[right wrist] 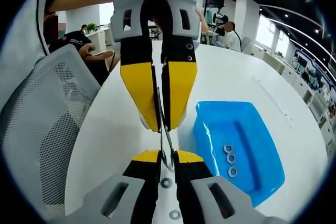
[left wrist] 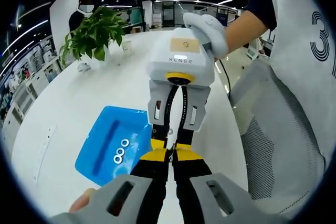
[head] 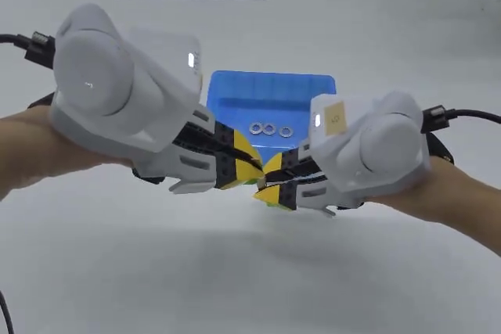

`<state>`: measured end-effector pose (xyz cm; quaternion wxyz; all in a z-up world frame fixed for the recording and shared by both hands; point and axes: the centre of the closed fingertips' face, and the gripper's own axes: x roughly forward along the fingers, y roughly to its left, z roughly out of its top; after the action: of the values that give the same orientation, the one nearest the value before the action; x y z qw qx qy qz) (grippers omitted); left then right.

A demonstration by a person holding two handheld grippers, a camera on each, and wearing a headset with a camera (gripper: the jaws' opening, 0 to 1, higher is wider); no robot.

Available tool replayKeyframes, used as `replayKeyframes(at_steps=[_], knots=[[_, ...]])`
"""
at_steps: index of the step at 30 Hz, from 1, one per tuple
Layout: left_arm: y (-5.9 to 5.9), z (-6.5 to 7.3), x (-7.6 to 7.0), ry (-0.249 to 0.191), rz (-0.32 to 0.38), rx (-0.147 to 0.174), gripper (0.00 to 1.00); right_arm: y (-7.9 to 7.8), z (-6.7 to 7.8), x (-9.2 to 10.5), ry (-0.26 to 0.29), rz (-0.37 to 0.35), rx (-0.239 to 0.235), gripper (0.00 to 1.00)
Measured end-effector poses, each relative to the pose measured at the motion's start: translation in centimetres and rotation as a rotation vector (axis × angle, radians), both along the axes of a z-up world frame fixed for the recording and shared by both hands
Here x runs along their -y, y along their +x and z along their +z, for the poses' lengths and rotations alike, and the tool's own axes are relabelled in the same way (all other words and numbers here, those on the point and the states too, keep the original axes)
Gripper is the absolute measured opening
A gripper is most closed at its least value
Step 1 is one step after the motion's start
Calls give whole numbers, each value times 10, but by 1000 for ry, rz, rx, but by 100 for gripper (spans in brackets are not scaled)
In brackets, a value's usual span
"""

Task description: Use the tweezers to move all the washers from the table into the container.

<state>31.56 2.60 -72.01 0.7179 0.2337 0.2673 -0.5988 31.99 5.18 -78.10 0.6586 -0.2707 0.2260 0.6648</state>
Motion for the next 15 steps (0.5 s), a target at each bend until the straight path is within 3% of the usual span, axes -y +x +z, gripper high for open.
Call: replayKeyframes(at_steps=[15], knots=[[2,-3,0,11,0,4,7,1,-4,-1,-2,-6,-9,11]])
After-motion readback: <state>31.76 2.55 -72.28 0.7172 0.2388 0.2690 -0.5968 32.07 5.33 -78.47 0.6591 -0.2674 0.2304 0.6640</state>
